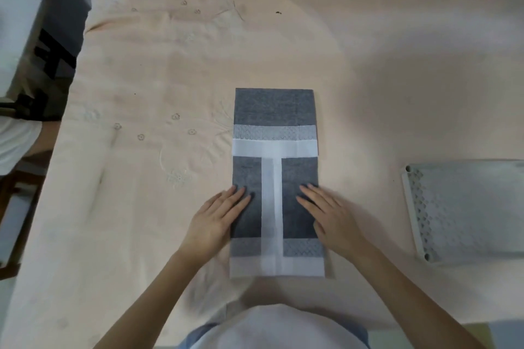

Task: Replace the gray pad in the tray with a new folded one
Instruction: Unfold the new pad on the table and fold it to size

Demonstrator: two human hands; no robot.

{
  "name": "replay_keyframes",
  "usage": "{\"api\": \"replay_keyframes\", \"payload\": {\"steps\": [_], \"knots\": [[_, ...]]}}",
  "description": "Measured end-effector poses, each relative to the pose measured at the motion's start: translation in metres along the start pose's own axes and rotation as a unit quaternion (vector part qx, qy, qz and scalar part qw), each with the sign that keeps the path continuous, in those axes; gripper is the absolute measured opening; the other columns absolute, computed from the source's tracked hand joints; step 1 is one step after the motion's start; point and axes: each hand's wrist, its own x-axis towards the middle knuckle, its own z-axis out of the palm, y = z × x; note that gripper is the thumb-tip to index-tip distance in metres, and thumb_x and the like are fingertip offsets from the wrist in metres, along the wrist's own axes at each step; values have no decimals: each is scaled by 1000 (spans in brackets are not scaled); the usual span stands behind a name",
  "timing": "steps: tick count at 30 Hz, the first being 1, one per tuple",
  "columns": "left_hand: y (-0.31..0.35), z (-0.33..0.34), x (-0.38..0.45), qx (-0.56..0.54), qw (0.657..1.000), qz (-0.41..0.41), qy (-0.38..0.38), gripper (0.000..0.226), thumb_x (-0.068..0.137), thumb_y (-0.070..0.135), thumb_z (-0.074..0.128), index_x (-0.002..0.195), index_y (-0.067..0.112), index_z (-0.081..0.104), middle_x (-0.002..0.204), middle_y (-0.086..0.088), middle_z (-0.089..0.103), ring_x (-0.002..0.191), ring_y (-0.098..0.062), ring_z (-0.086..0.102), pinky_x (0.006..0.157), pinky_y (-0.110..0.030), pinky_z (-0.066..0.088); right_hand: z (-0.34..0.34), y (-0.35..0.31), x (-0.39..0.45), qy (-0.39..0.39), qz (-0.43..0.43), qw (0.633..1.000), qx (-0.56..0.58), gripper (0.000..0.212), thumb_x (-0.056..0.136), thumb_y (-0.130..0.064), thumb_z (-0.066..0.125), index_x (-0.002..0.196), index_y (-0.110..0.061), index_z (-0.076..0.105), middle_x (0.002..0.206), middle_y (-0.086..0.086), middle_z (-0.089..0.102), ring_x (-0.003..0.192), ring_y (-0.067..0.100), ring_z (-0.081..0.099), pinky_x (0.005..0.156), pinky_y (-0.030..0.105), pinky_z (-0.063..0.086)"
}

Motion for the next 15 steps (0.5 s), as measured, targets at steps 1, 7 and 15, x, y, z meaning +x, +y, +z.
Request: {"api": "replay_keyframes", "payload": {"steps": [1,7,15], "knots": [[0,1,-2,11,1000,13,-14,59,76,13,63,134,13,53,142,-7,48,131,-27,45,106,-35,31,2,-2,-5,-23,-7,1000,-4,70,63,-2,74,129,-12,56,141,7,49,131,26,45,107,44,31],[3,-1,-11,45,995,74,-49,47,70,12,67,117,15,67,131,-9,59,122,-29,55,106,-36,29,-12,-1,-22,-78,0,997,25,57,76,-11,53,134,-11,52,146,8,41,137,23,36,113,40,29],[8,-4,-38,41,991,94,-84,41,81,30,53,119,21,65,132,-4,58,126,-23,52,111,-31,21,-28,-2,-43,-219,-21,975,28,85,84,-51,52,151,-22,7,156,-5,-14,143,7,-14,117,27,-8]]}}
